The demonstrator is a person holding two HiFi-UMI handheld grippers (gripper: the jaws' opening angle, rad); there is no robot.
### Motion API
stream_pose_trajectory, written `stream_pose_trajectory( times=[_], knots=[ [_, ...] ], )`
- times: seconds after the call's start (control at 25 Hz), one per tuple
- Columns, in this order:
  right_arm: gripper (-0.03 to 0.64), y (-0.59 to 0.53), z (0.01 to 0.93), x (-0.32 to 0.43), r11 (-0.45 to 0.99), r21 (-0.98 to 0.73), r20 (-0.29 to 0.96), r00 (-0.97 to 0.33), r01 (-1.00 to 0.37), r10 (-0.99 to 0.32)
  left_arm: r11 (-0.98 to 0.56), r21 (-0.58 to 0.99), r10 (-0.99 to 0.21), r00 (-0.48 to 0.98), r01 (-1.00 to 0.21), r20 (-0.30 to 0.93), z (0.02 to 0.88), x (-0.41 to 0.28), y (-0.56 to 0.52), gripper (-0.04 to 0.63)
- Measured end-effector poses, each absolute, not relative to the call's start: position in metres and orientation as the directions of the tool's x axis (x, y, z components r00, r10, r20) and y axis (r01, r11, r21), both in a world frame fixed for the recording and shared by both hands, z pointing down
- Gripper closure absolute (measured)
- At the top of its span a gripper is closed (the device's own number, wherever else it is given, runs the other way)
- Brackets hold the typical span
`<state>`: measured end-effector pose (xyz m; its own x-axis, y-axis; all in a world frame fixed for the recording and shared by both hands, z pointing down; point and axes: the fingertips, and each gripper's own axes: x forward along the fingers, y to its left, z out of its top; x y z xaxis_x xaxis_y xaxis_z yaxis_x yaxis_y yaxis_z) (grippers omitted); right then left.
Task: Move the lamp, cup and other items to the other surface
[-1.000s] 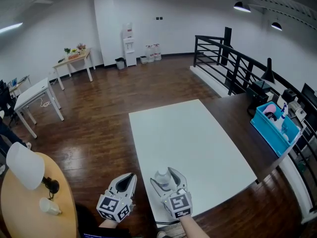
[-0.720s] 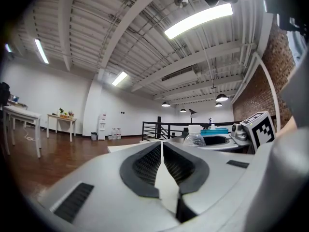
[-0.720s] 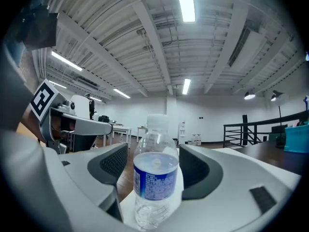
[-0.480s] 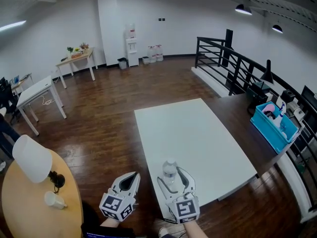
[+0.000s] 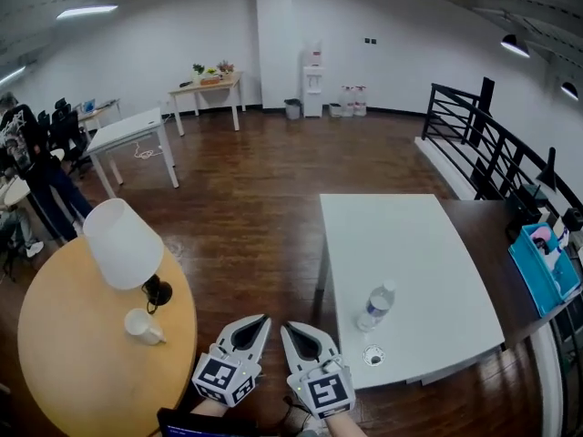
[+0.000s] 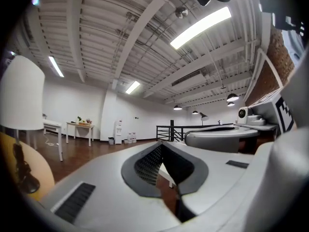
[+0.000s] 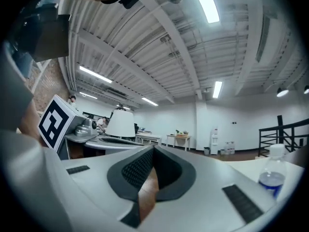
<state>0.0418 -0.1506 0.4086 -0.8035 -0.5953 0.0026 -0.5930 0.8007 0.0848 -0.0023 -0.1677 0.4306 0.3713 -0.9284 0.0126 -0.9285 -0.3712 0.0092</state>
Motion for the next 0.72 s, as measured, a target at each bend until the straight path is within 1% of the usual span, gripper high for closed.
stream_pose_trajectory(
  times=[0.16, 0.28, 0.4, 0.56, 0.72],
  knots=[
    [0.61, -0.126, 0.409, -0.01, 0.862, 0.07, 0.0, -0.864, -0.501, -0.503, -0.274, 0.006, -0.962, 0.274, -0.962, 0.009, 0.431, -0.054, -0.14, 0.581],
    [0.609, -0.114, 0.408, -0.037, 0.887, 0.065, -0.006, -0.889, -0.457, -0.458, -0.232, -0.014, -0.972, 0.232, -0.973, 0.023, 0.427, -0.079, -0.127, 0.581],
    [0.609, -0.111, 0.408, -0.051, 0.9, 0.061, -0.009, -0.902, -0.432, -0.432, -0.211, -0.043, -0.977, 0.21, -0.977, 0.02, 0.423, -0.092, -0.122, 0.58],
    [0.609, -0.11, 0.408, -0.063, 0.911, 0.053, -0.014, -0.913, -0.408, -0.408, -0.186, -0.026, -0.983, 0.186, -0.982, -0.009, 0.418, -0.103, -0.119, 0.581],
    [0.608, -0.109, 0.414, -0.081, 0.921, 0.062, -0.012, -0.923, -0.386, -0.386, -0.162, -0.021, -0.987, 0.163, -0.986, 0.0, 0.423, -0.121, -0.117, 0.581]
  ],
)
